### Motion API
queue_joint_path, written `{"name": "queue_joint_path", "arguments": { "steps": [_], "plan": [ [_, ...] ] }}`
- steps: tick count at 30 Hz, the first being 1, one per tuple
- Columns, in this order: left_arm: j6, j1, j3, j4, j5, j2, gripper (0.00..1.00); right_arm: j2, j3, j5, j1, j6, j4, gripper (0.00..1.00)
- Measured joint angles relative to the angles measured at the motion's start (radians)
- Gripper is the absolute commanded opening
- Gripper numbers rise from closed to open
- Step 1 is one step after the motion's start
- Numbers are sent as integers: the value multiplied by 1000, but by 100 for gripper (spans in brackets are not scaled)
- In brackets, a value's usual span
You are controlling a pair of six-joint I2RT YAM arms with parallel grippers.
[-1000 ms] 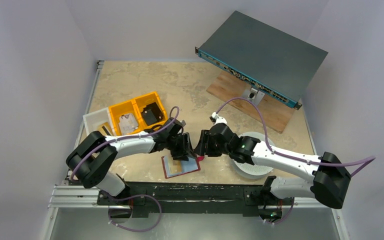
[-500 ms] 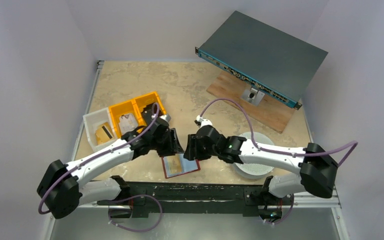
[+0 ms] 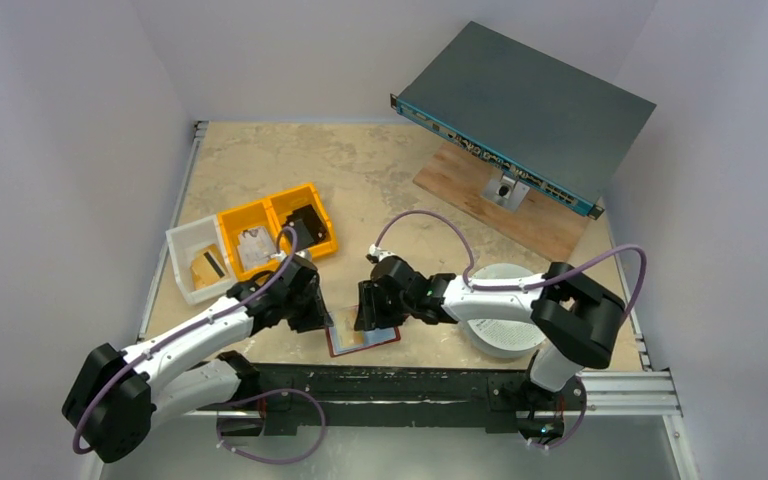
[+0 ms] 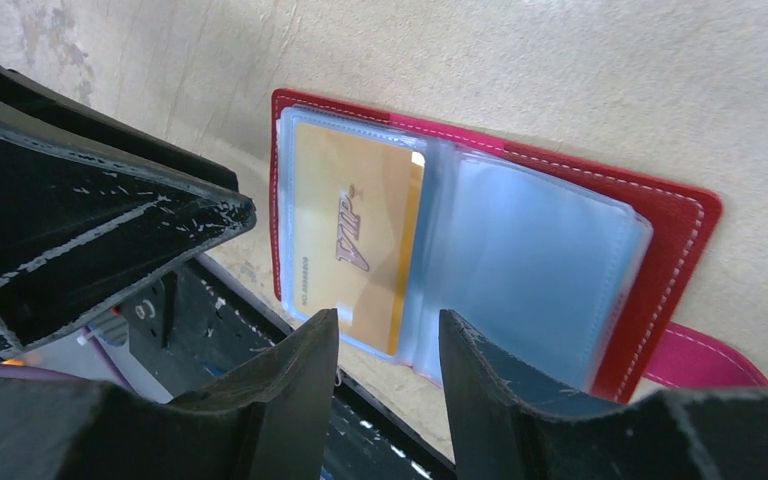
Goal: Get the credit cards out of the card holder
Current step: Remove the credit card from the card holder.
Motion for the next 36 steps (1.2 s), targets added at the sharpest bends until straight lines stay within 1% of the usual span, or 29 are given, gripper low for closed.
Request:
{"name": "queue_joint_path", "arguments": {
  "steps": [5, 13, 18, 23, 30, 33, 36],
  "plan": [
    [0, 0, -16, 29, 14, 0, 13, 29, 0, -21, 0, 2, 39, 40],
    [1, 0, -16, 97, 54, 37, 4, 58, -5, -38, -3, 11, 91, 38],
    [1, 0, -16, 117, 68, 98, 2, 61, -23, -41, -11, 15, 112, 38],
    [1, 0, -18, 146, 84, 126, 1, 66, -45, -54, -23, 20, 142, 38],
    [1, 0, -18, 195, 111, 162, 0, 90, -57, -113, -37, 34, 209, 38],
    [0, 6, -16, 198, 117, 171, 0, 94, -62, -135, -48, 40, 221, 38],
    [-2, 6, -8, 193, 116, 183, 0, 94, -92, -169, -68, 53, 270, 39]
  ]
}}
